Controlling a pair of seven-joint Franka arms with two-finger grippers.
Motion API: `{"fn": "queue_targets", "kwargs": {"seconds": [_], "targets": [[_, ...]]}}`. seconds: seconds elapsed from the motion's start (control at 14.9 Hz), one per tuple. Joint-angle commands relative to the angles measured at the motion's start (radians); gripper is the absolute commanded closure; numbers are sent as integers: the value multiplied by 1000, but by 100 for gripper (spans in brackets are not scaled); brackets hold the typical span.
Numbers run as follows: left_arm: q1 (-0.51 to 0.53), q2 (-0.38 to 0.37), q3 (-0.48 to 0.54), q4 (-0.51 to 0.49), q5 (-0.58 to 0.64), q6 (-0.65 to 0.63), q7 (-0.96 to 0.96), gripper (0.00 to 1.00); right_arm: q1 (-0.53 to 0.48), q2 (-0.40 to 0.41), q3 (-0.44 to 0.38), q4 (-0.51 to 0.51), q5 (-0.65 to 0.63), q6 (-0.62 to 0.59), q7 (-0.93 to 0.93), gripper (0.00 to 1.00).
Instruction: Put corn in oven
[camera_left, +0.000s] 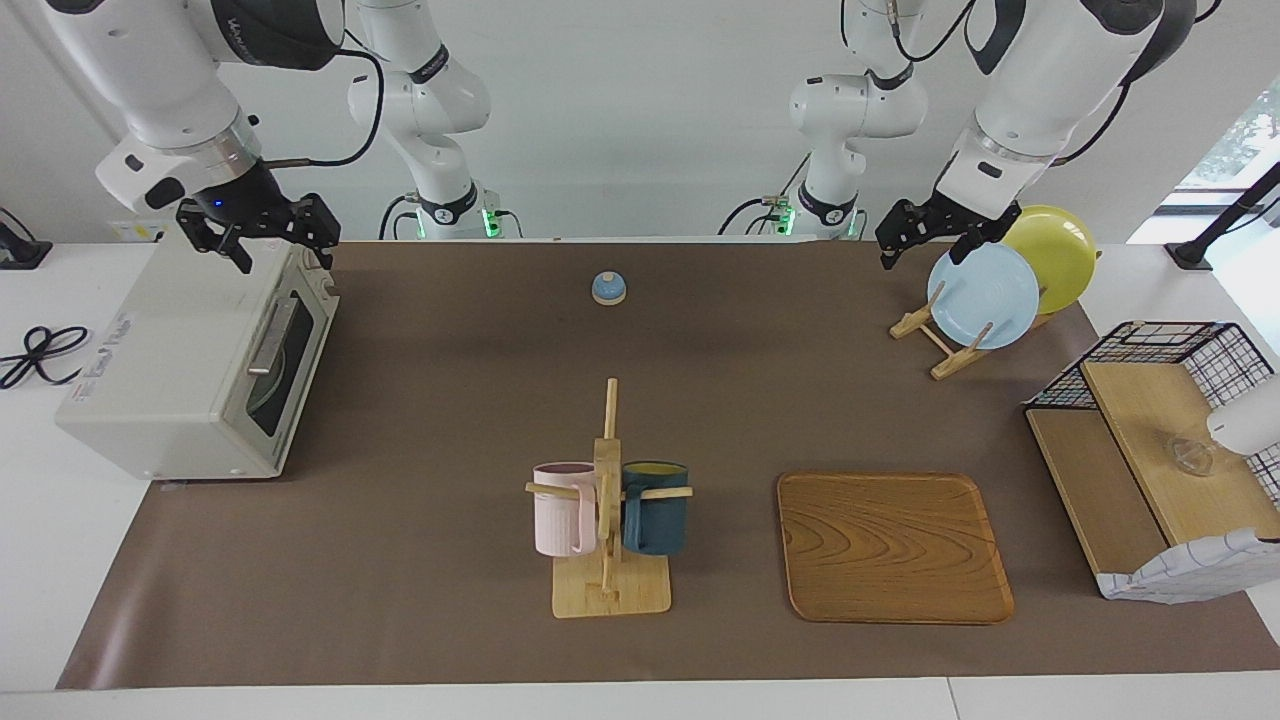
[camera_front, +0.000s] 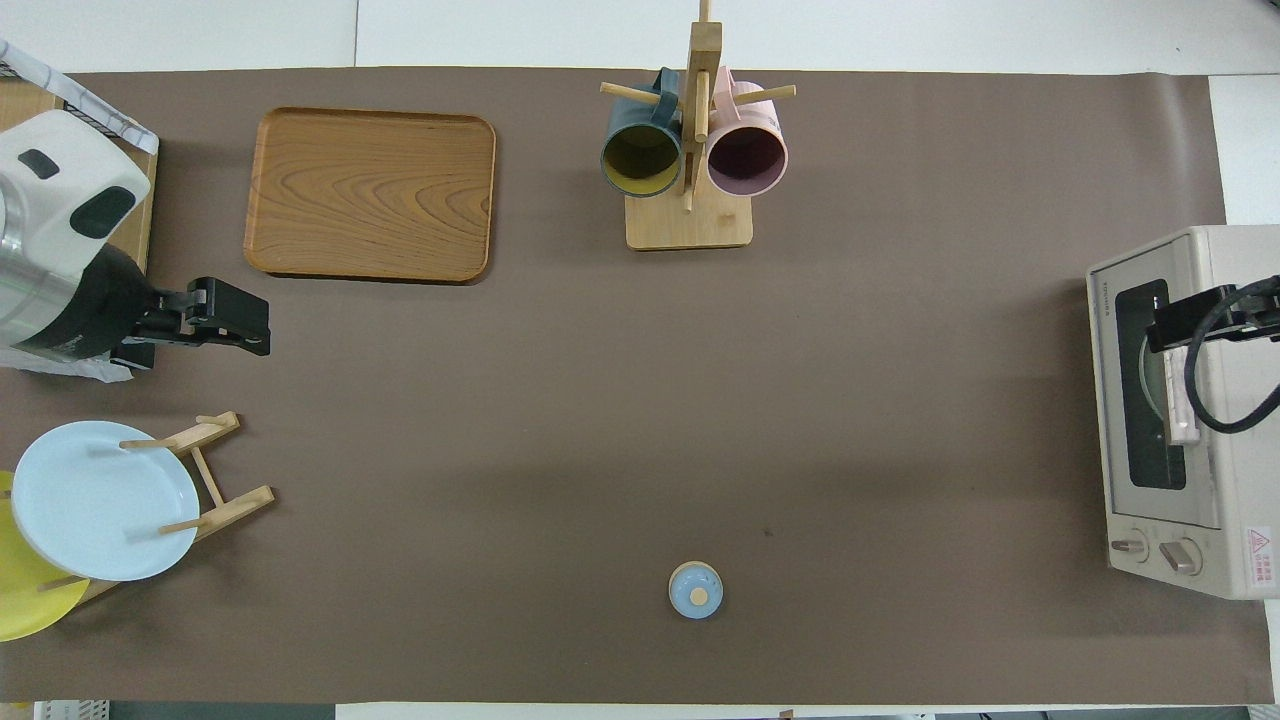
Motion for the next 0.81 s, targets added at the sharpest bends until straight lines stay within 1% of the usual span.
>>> {"fn": "queue_targets", "kwargs": {"seconds": [0.0, 0.4, 0.74], "targets": [[12, -3, -8, 7, 18, -11, 4, 0, -15, -10, 3, -2, 27, -2, 12, 0], [12, -3, -8, 7, 18, -11, 4, 0, -32, -5, 1, 4, 27, -7, 10, 0], [12, -3, -8, 7, 18, -11, 4, 0, -20, -2, 11, 9, 27, -5, 12, 0]]}}
